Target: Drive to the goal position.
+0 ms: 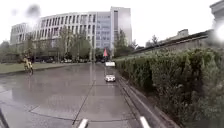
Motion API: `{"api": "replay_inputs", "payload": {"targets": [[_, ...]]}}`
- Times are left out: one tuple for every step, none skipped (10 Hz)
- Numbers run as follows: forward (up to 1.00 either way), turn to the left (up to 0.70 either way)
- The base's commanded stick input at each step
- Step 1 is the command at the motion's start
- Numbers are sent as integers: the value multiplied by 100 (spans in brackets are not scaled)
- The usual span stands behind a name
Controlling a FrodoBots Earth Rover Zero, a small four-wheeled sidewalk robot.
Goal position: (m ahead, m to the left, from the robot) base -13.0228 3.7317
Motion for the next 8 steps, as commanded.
{"api": "replay_inputs", "payload": {"targets": [[4,0],[4,0],[4,0],[5,0],[4,0],[5,0],[4,0],[4,0]]}}
